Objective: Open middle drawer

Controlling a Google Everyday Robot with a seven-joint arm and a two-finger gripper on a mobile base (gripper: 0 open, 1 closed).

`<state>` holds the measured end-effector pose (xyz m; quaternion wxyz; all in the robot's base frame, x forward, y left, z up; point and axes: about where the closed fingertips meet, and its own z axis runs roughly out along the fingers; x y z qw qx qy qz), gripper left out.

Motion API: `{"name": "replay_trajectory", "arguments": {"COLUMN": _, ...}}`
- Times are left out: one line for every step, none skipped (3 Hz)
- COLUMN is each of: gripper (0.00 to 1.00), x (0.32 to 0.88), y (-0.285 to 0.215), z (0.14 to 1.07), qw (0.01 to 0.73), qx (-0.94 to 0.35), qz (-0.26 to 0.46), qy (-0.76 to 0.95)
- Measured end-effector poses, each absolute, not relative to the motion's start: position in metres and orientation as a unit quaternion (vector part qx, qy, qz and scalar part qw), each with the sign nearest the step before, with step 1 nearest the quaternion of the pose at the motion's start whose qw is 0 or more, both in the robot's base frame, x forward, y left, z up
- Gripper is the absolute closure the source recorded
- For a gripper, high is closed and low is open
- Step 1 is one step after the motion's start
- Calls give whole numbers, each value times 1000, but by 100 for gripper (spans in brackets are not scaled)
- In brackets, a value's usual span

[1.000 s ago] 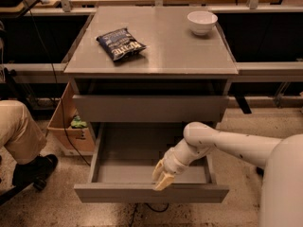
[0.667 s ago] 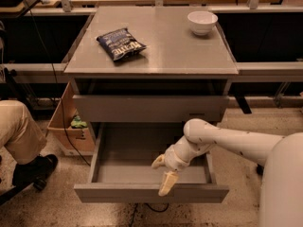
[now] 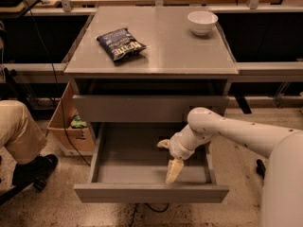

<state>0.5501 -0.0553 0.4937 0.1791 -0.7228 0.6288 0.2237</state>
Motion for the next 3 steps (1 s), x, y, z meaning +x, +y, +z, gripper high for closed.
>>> {"name": "replay_trajectory", "arguments": {"gripper": 38, "x": 572, "y": -64, "z": 496, "qw": 206, "qx": -713, "qz": 205, "qy": 638}}
{"name": "replay_trajectory", "arguments": {"gripper": 69, "x": 598, "y": -68, "z": 478, "qw": 243, "qx": -684, "qz": 205, "qy": 657}}
{"name": "replay_trajectory", "arguments": {"gripper": 93, "x": 608, "y": -67, "z": 450, "qw": 258, "qx": -658, "qz": 223, "qy": 671}}
